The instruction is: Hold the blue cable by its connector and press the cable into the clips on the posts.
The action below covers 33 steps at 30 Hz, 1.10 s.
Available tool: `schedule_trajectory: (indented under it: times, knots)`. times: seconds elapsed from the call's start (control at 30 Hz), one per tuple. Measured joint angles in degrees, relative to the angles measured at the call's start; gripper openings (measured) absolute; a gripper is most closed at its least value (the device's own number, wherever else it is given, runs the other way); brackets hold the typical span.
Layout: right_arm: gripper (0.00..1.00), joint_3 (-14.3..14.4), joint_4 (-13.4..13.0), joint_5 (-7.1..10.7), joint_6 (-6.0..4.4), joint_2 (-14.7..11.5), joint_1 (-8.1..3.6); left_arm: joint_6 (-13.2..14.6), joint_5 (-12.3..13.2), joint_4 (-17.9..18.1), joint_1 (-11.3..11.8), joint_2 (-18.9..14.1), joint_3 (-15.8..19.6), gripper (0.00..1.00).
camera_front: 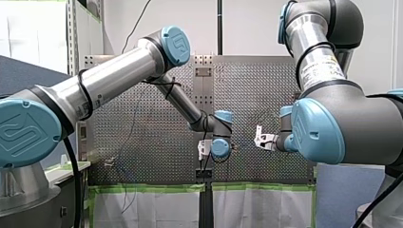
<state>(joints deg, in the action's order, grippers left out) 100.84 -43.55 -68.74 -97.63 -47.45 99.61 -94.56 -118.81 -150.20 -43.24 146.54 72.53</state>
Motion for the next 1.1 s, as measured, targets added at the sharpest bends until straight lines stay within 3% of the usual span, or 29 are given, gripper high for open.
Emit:
schedule_trajectory:
  times: [0.43, 0.7, 1.1]
  knots:
    - [0.00, -0.56, 0.72, 0.45, 1.36, 0.01, 0.20, 0.20, 1.10, -2.39, 0.95, 1.54, -1.00, 0.00]
    - [0.00, -0.79, 0.74, 0.55, 1.54, 0.02, 0.21, 0.25, 1.95, -4.10, 1.49, 1.59, -4.49, 0.00]
    - [0.00, -1.52, 0.77, 0.53, 1.54, 0.03, -0.06, 0.94, 2.23, -5.70, 3.25, 1.62, -6.48, 0.00]
